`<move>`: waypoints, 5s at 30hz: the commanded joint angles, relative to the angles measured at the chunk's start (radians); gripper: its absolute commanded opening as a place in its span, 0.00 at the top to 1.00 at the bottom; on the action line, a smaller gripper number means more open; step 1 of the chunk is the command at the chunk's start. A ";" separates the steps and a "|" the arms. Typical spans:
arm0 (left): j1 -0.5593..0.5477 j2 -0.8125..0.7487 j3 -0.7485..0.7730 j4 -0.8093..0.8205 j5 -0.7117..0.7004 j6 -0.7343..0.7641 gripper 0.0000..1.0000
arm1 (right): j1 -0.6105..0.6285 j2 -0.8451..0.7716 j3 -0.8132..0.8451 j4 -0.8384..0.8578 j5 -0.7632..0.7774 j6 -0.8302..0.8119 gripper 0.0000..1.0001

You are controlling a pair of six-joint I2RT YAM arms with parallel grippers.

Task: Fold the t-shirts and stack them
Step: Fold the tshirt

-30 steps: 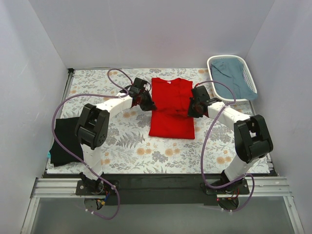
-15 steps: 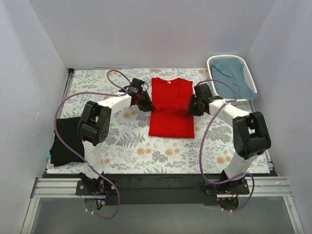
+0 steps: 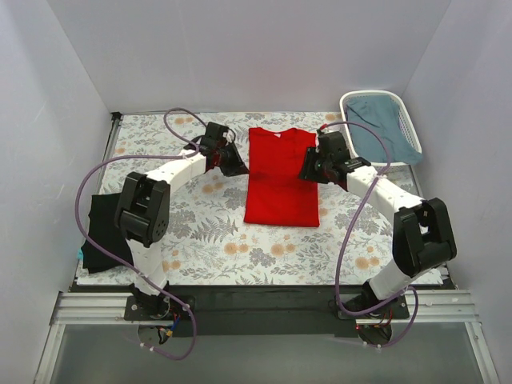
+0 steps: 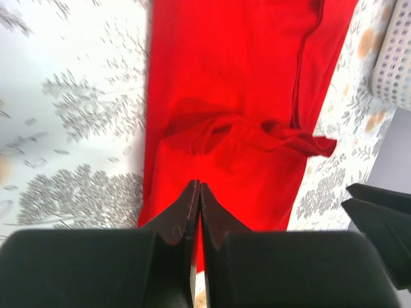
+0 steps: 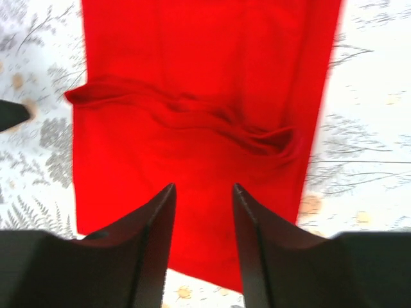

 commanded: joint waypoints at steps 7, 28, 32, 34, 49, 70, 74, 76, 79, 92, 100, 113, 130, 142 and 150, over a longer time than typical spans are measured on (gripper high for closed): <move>-0.069 0.034 0.026 -0.044 0.020 0.020 1.00 | 0.049 0.081 0.025 0.021 -0.010 -0.036 0.58; -0.002 0.303 0.265 -0.115 0.001 0.036 1.00 | -0.062 0.428 0.323 -0.078 -0.065 -0.095 0.62; 0.003 0.294 0.247 -0.101 0.013 0.034 1.00 | -0.082 0.425 0.334 -0.077 -0.108 -0.106 0.62; 0.003 0.289 0.247 -0.095 0.029 0.037 1.00 | -0.084 0.402 0.346 -0.078 -0.108 -0.112 0.61; 0.003 0.223 0.314 -0.067 0.095 0.057 0.95 | -0.049 0.156 0.194 -0.080 -0.036 -0.145 0.56; -0.173 -0.085 -0.105 0.054 0.168 -0.009 0.92 | -0.038 0.293 0.240 -0.129 0.082 -0.184 0.61; -0.215 -0.079 -0.108 0.065 0.171 -0.009 0.92 | -0.038 0.305 0.251 -0.133 0.099 -0.183 0.68; -0.235 -0.062 -0.109 0.066 0.165 -0.006 0.92 | -0.038 0.308 0.257 -0.140 0.101 -0.178 0.74; -0.244 -0.049 -0.121 0.066 0.153 -0.009 0.93 | -0.038 0.317 0.281 -0.156 0.107 -0.178 0.84; -0.245 -0.013 -0.189 0.075 0.113 -0.010 0.95 | -0.041 0.356 0.352 -0.201 0.138 -0.168 0.99; -0.242 -0.032 -0.174 0.058 0.083 0.005 0.95 | -0.059 0.377 0.344 -0.204 0.121 -0.157 0.95; -0.150 0.080 0.049 -0.020 0.020 0.039 0.96 | -0.072 0.215 0.309 -0.209 0.084 -0.157 0.54; -0.034 0.205 0.129 -0.006 -0.007 0.025 0.99 | -0.050 0.355 0.297 -0.149 -0.030 -0.192 0.55; -0.008 0.229 0.158 0.012 0.041 0.014 0.99 | -0.101 0.371 0.272 -0.135 -0.063 -0.158 0.55; -0.008 0.201 0.202 0.054 0.092 0.029 0.94 | -0.101 0.299 0.289 -0.118 -0.053 -0.169 0.48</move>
